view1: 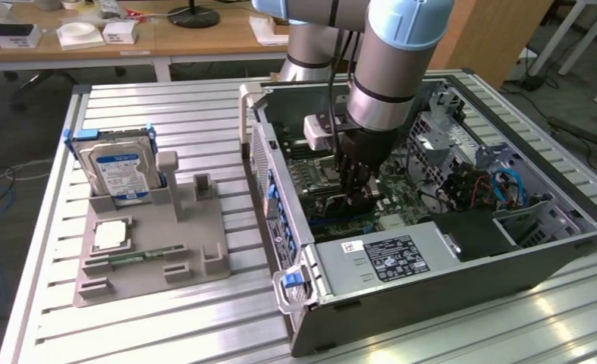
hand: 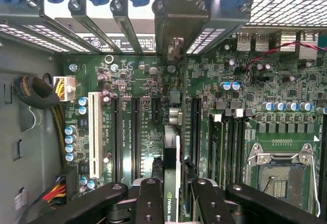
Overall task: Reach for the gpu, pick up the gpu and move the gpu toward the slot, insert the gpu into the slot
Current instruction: 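Insert the gpu into the slot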
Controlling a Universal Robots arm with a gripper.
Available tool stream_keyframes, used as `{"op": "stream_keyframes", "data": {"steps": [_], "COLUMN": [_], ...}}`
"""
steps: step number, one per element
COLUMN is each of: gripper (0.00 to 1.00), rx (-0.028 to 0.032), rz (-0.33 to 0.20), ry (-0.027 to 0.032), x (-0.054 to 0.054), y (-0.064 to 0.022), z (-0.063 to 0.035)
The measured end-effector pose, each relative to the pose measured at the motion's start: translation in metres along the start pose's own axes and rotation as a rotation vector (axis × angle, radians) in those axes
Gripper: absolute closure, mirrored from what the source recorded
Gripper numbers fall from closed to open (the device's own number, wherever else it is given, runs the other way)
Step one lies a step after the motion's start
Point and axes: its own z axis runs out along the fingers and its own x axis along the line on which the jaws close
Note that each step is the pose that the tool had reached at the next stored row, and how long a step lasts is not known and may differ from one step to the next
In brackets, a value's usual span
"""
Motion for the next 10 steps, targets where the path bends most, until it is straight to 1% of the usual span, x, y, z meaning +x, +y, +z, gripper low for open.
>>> {"op": "stream_keyframes", "data": {"steps": [4,10], "gripper": [0.74,0.74], "rx": [0.0003,0.0004], "rz": [0.000,0.000], "ry": [-0.0012,-0.0011], "x": [-0.0001,-0.0001], "y": [0.0000,0.0000], "z": [0.0011,0.0011]}}
